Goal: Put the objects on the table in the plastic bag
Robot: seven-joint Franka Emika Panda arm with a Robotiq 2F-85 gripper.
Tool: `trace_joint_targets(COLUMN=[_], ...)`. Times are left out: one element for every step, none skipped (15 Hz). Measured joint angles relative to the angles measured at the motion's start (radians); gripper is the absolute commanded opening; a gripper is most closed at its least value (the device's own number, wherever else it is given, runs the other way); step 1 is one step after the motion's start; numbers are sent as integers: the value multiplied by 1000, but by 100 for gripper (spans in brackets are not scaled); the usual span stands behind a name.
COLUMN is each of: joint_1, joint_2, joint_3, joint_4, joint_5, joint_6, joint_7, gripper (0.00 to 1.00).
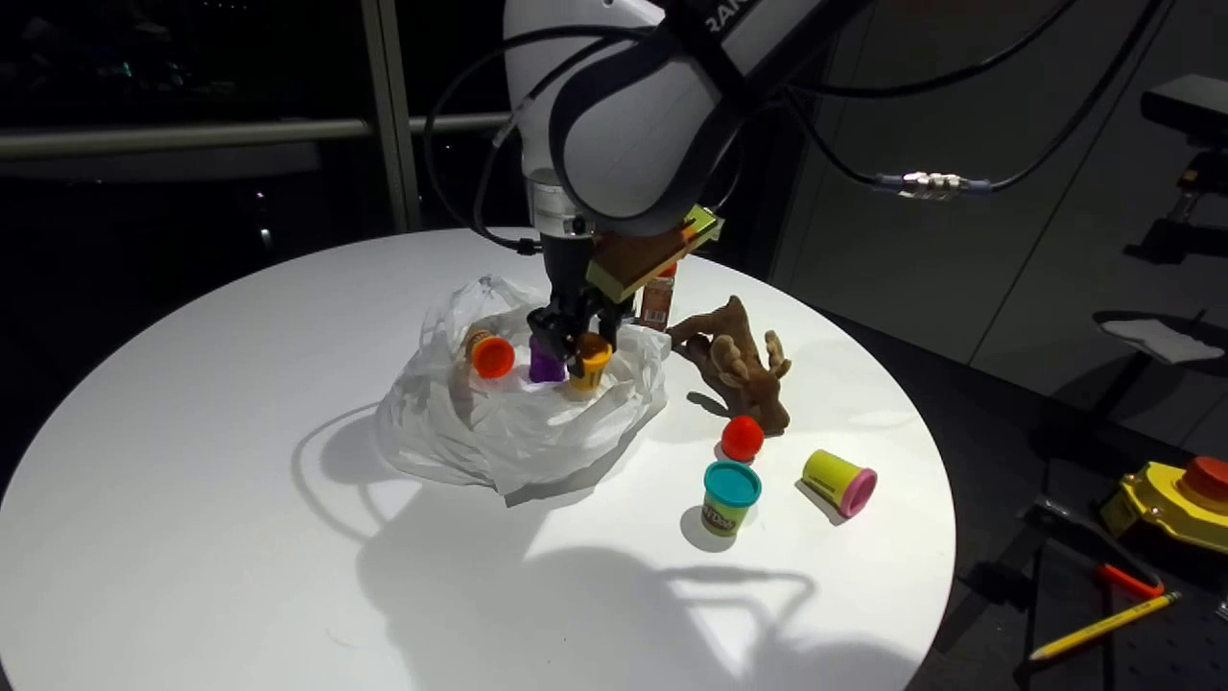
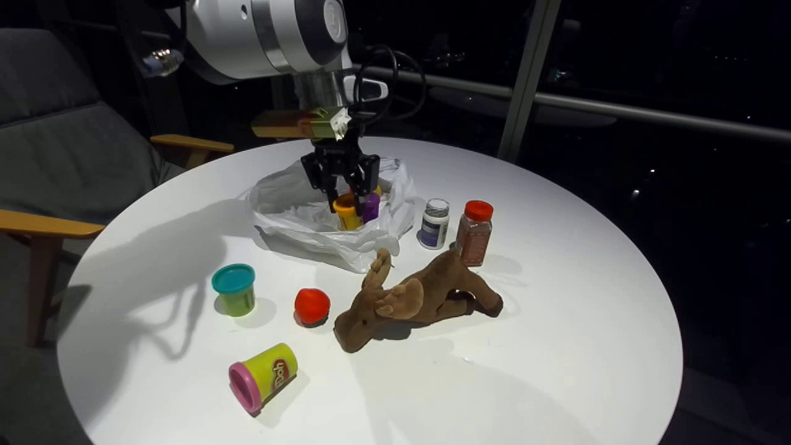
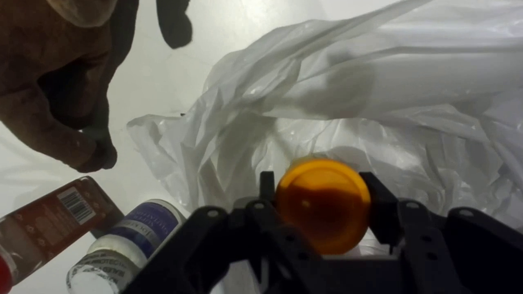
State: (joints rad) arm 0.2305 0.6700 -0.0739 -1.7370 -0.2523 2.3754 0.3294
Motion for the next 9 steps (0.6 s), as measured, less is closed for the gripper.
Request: trace_joint_targets(joint_1=[-3,-6,-9,-12,-14,-14,-14,-12,-8], joint_2=[19,37,53,63,66,65,58,47,29], joint_3=[-2,-4,-4,-5,-5,-4,-2,0,1], joint_4=[16,31,43,56,63,67,67,66,60], joint_5=[3,6,9,12,20,31,40,44,45], joint_6=[0,0,0,0,0,1,4,6,7], joint_7=[6,10,11,12,12,12,13,16,24], gripper=[28,78,79,86,92,99,100,100,100])
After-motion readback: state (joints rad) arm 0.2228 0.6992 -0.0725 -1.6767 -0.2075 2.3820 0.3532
